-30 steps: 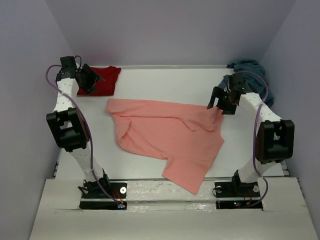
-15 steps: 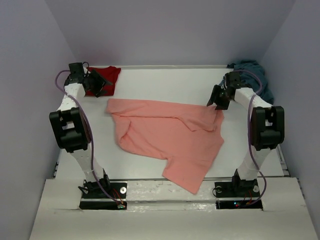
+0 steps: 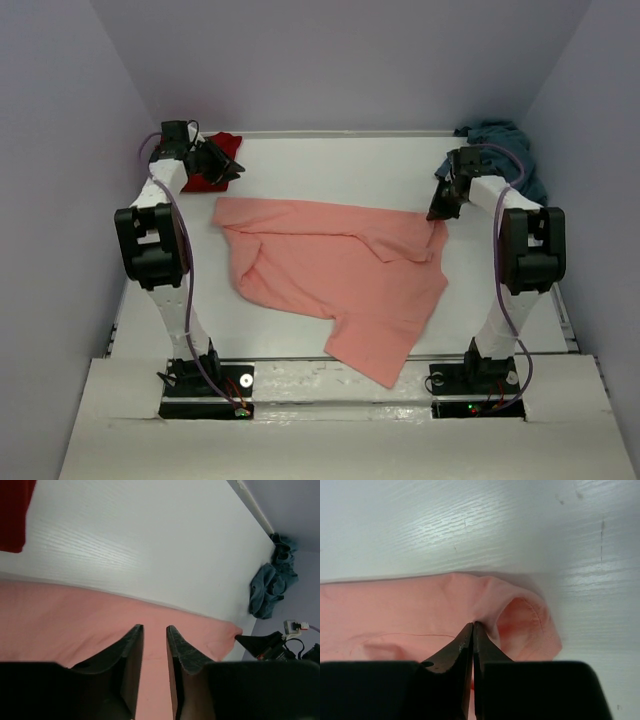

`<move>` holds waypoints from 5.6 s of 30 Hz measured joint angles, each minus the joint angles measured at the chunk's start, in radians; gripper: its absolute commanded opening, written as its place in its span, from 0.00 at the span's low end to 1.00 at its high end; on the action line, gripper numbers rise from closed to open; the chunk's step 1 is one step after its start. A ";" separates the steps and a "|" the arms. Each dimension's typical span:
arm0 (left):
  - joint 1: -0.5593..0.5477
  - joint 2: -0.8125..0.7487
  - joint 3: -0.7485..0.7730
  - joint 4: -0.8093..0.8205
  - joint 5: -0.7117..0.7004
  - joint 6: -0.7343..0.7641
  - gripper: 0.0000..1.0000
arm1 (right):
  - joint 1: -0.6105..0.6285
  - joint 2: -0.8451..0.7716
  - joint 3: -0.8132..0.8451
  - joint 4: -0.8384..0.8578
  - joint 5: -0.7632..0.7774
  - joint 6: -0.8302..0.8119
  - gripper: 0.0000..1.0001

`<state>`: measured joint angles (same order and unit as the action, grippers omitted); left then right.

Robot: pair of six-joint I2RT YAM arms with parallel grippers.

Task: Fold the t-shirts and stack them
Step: Fold the tshirt

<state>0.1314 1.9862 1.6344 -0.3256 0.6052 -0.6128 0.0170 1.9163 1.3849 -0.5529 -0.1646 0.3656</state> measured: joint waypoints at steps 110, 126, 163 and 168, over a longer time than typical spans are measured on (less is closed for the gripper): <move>-0.393 -0.308 -0.327 -0.407 -0.508 0.127 0.42 | 0.094 -0.241 -0.145 -0.228 -0.152 0.013 0.74; -0.392 -0.239 -0.327 -0.344 -0.610 0.242 0.67 | 0.134 -0.209 -0.155 -0.196 -0.177 0.023 0.75; -0.371 -0.098 -0.253 -0.387 -0.565 0.304 0.62 | 0.188 0.022 -0.122 -0.182 -0.185 0.023 0.00; -0.370 -0.098 -0.253 -0.390 -0.555 0.310 0.54 | 0.192 0.022 -0.121 -0.182 -0.184 0.023 0.00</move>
<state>-0.2390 1.8881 1.3819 -0.7155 0.0498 -0.3031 0.2092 1.9385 1.2636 -0.7353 -0.3489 0.3885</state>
